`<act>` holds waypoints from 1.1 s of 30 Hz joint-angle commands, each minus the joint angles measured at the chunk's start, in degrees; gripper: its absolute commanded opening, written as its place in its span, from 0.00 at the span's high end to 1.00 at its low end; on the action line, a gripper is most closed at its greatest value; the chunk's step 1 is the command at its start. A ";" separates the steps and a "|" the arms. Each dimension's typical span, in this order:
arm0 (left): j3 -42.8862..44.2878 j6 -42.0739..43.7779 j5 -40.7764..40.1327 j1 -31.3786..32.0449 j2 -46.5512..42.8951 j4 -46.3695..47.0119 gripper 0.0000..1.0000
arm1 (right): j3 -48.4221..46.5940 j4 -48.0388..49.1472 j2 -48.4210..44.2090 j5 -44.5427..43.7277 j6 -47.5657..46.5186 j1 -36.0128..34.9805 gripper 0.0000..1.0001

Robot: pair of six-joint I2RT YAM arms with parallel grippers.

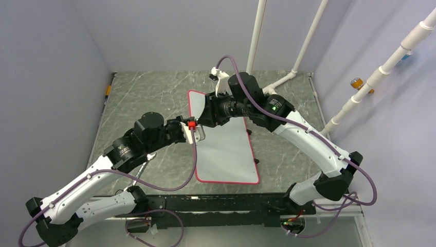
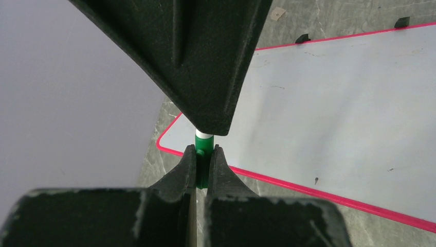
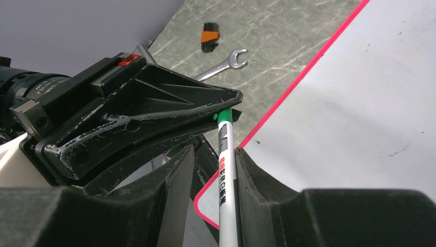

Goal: Write a sentence on the whiteboard
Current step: Open the whiteboard marker from the pen cap.

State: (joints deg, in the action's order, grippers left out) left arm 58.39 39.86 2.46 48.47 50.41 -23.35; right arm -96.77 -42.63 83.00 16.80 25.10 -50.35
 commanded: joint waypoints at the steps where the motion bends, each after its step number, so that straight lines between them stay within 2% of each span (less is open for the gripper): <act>1: 0.45 -0.20 -0.62 0.27 -0.13 2.61 1.00 | 0.29 4.15 -0.80 -0.44 0.51 -0.01 0.64; 22: 0.26 -1.10 0.31 0.36 -1.11 3.23 1.00 | 1.63 7.01 0.49 -1.72 1.62 -0.07 0.76; 29: -0.16 -0.96 1.26 0.33 -2.04 3.48 1.00 | 2.84 8.03 0.20 -3.49 1.97 -0.02 0.85; 33: -0.43 -0.75 2.12 0.26 -2.56 3.54 1.00 | 3.62 8.37 -0.35 -5.11 1.88 -0.08 0.95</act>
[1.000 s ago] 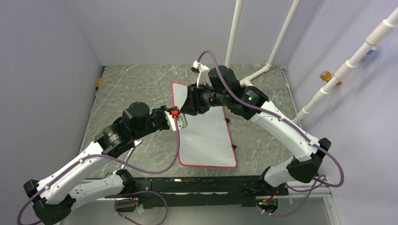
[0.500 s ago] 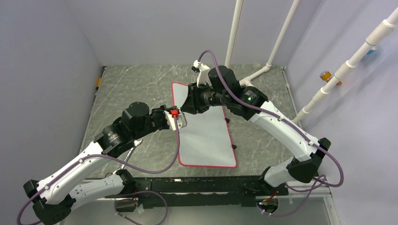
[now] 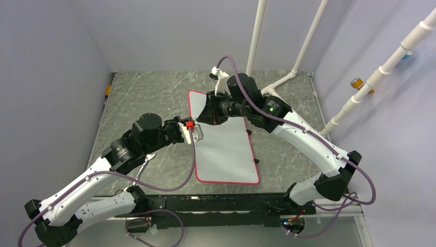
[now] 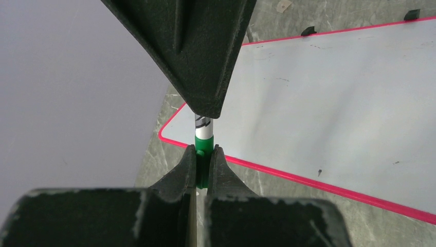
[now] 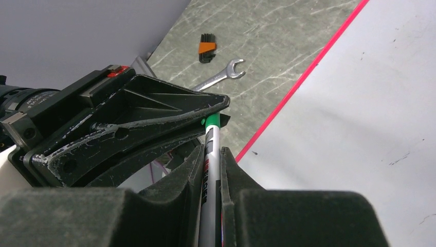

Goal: Write a sentence on the whiteboard
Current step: Open the whiteboard marker from the pen cap.

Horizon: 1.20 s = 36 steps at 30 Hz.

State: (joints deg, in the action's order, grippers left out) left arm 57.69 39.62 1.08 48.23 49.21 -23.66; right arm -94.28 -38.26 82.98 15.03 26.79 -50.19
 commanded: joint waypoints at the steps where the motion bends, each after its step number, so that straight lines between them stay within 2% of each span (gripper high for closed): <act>1: 0.17 -0.51 3.72 0.57 -1.54 3.88 1.00 | 1.32 4.14 -0.61 -3.99 0.27 -0.14 0.95; 5: 0.11 -0.50 3.99 0.53 -1.83 3.97 1.00 | 1.99 4.44 -1.52 -5.99 0.29 -0.17 0.95; 9: 0.31 -0.68 4.20 0.51 -1.67 3.95 1.00 | 1.93 4.19 -1.21 -5.81 0.22 -0.20 0.85; 17: 0.36 -0.86 4.31 0.52 -1.40 3.97 1.00 | 2.70 5.08 -0.85 -5.41 0.58 -0.21 0.75; 23: 0.45 -1.03 4.62 0.50 -1.23 3.80 1.00 | 3.12 5.71 -0.74 -5.51 0.79 -0.32 0.72; 28: 0.50 -1.12 4.66 0.52 -1.09 3.79 1.00 | 3.05 6.09 -0.54 -5.21 0.82 -0.21 0.79; 33: 0.30 -1.12 4.59 0.60 -1.22 4.14 1.00 | 3.27 5.65 -0.50 -4.41 0.50 -0.26 1.00; 36: 0.11 -0.96 4.38 0.49 -1.26 4.31 1.00 | 3.89 5.47 -1.31 -4.42 0.20 -0.25 1.00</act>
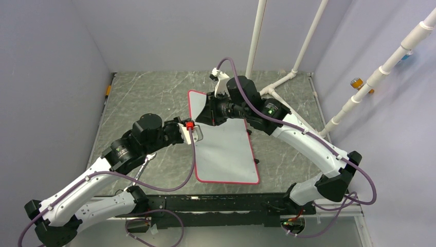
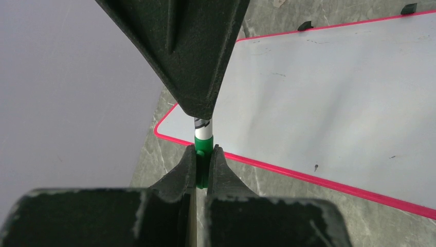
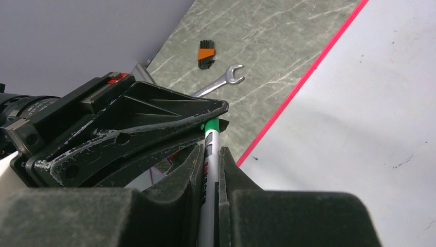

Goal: Write a sentence on the whiteboard
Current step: Open the whiteboard marker from the pen cap.

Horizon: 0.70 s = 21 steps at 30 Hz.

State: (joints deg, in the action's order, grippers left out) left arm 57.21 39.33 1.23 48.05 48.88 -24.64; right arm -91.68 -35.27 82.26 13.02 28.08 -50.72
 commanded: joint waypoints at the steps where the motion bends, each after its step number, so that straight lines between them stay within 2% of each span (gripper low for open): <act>1: 0.52 -0.58 4.17 0.65 -1.10 5.32 1.00 | 1.44 2.42 -0.95 -2.53 -1.17 0.27 1.00; 21: -2.93 3.50 1.04 0.64 -2.01 7.29 1.00 | 0.13 -5.78 -11.37 0.33 -3.74 3.91 1.00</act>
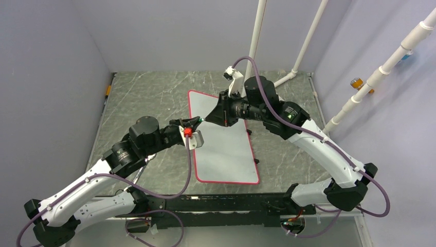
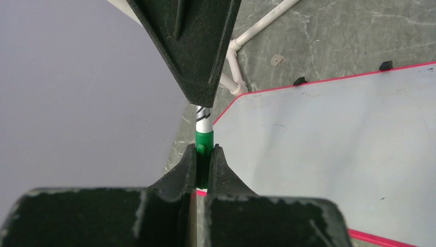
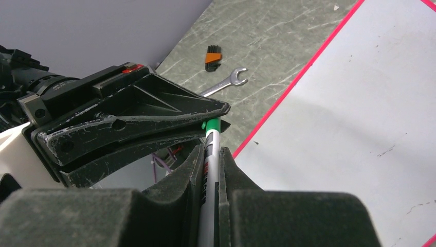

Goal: Write a sentence on the whiteboard
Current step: Open the whiteboard marker from the pen cap.

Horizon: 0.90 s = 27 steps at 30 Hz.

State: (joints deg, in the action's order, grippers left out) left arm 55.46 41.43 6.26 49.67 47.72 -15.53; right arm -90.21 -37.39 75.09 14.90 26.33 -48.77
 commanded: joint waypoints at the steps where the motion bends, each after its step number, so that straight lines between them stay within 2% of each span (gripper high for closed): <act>1: -1.30 1.53 -4.25 -0.92 -0.80 -1.69 1.00 | -1.36 -3.94 -4.46 -1.32 -1.92 1.98 1.00; 27: -2.15 -2.67 -4.84 -3.42 0.66 1.75 1.00 | -3.12 -10.05 -14.58 -1.64 -0.03 2.17 1.00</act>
State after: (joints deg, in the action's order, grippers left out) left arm 53.65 40.71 7.81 48.62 48.73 -10.96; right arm -90.28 -44.10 66.41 13.47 25.98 -46.96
